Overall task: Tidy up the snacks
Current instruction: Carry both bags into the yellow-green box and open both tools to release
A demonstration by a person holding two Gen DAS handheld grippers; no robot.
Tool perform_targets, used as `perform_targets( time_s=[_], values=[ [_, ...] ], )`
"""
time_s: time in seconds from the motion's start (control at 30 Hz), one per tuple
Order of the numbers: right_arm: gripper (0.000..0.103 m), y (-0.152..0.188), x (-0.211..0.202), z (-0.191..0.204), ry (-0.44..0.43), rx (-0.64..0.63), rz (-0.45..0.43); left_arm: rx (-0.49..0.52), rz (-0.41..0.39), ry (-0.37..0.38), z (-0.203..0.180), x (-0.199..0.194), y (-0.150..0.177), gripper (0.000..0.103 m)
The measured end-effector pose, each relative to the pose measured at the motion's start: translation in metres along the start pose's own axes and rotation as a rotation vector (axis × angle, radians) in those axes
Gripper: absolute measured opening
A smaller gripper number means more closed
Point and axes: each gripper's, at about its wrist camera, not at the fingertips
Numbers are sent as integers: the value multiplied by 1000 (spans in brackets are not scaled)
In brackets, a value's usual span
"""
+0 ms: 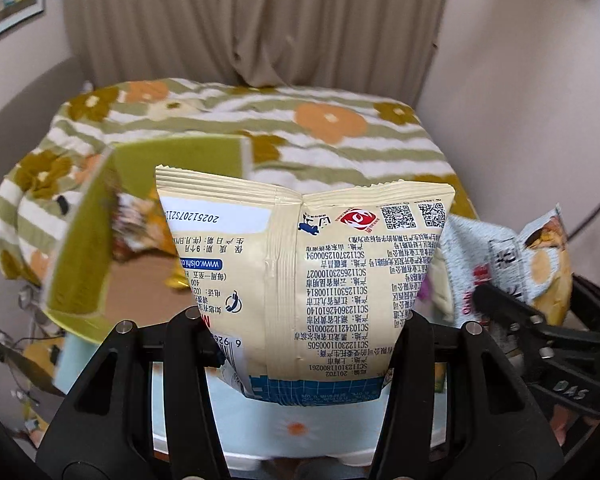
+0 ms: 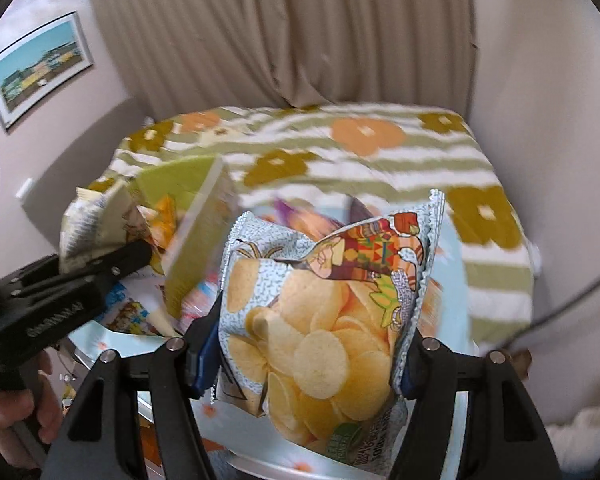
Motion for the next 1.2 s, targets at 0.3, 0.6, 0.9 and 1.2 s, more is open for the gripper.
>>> perform_targets(
  time_s=[0.3, 0.6, 0.9, 1.2],
  values=[
    [63, -31, 64, 99, -103, -27, 19, -22, 63, -97, 121, 24, -21, 46],
    [63, -21, 127, 152, -84, 11, 109, -6, 177, -91, 198, 80, -8, 80],
    [63, -13, 147, 162, -10, 29, 166, 12, 184, -40, 227, 78, 0, 103],
    [64, -9, 165, 193, -9, -19, 208, 48, 153, -48, 243, 52, 0, 102]
  ],
)
Point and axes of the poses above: each gripper's, at about its wrist camera, not at the fingertips, and x roughly the way its jaws point, z to its left, y to its underside, and after that the axes turned 15 degrees about -z, right-handed
